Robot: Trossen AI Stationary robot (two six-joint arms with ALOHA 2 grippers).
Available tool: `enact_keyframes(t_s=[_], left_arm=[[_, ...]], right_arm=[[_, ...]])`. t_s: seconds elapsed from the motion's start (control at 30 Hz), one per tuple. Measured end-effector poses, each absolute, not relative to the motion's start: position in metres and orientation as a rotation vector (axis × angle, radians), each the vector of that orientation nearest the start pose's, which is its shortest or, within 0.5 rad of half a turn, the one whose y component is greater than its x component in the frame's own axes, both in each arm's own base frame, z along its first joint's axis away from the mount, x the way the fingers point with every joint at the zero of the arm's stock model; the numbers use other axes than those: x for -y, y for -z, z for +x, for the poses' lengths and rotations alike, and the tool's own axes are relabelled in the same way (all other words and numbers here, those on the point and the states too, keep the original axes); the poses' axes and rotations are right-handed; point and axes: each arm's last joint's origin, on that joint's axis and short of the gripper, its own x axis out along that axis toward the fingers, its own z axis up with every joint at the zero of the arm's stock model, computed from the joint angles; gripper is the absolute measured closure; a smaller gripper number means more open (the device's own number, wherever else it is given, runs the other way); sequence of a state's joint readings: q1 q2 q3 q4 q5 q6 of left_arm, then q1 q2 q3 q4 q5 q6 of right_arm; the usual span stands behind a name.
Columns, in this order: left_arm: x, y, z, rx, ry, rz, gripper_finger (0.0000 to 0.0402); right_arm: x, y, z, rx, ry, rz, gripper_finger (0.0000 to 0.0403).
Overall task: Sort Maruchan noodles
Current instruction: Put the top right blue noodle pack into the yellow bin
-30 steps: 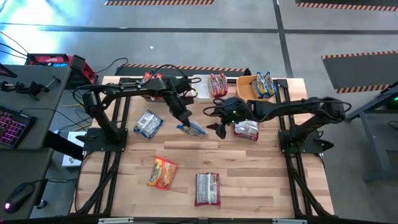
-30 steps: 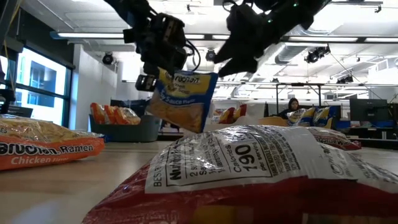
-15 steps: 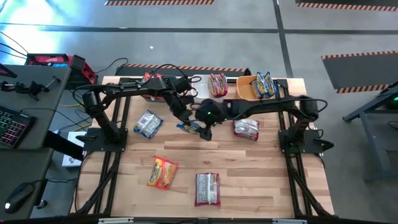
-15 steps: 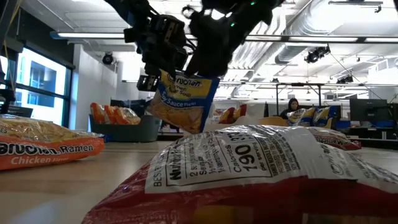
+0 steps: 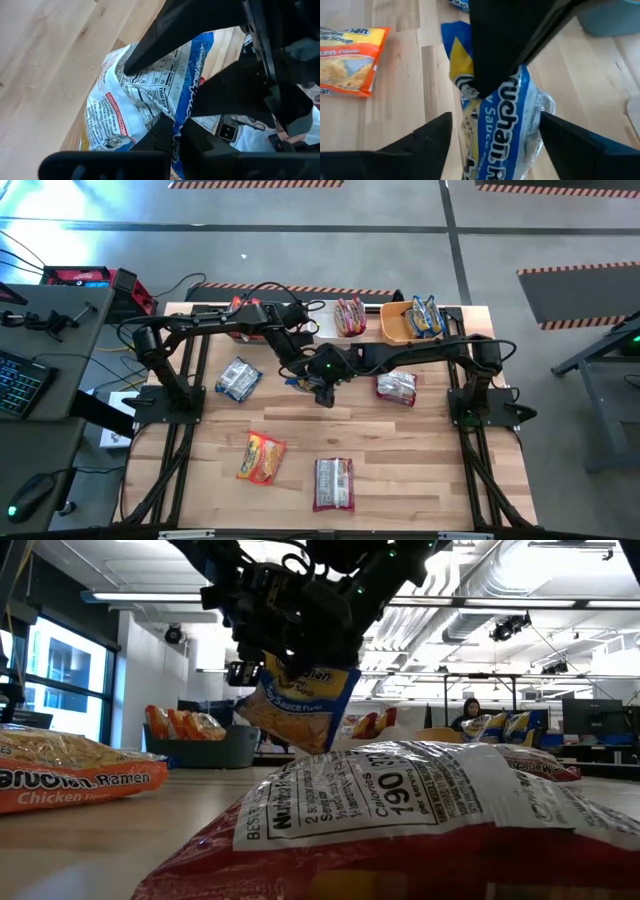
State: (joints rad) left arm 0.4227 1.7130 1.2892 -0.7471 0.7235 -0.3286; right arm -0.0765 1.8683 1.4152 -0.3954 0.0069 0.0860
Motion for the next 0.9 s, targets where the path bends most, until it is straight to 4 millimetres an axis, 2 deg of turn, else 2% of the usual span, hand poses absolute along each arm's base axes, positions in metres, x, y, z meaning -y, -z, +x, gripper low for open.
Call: enact_keyframes(t_s=[0.37,0.47,0.67,0.77,0.9], left_arm=[[-0.122,-0.242,0.318,-1.015,0.123,-0.909,0.0395],[-0.121,-0.241,0.316,-1.027,0.133,-0.889,0.0384],[-0.121,-0.243,0.306,-1.086,0.121,-0.767,0.0328],[-0.121,-0.255,0.298,-1.071,0.062,-0.622,0.0294],[-0.118,-0.285,0.283,-0.981,-0.027,-0.432,0.0261]], right_arm=[[0.032,-0.225,0.404,-0.879,0.110,0.093,0.0294],[0.032,-0.225,0.403,-0.882,0.106,0.086,0.0325],[0.032,-0.231,0.400,-0.877,0.102,0.098,0.0319],[0.034,-0.235,0.397,-0.882,0.115,0.112,0.0309],[0.042,-0.243,0.392,-0.872,0.144,0.143,0.0313]])
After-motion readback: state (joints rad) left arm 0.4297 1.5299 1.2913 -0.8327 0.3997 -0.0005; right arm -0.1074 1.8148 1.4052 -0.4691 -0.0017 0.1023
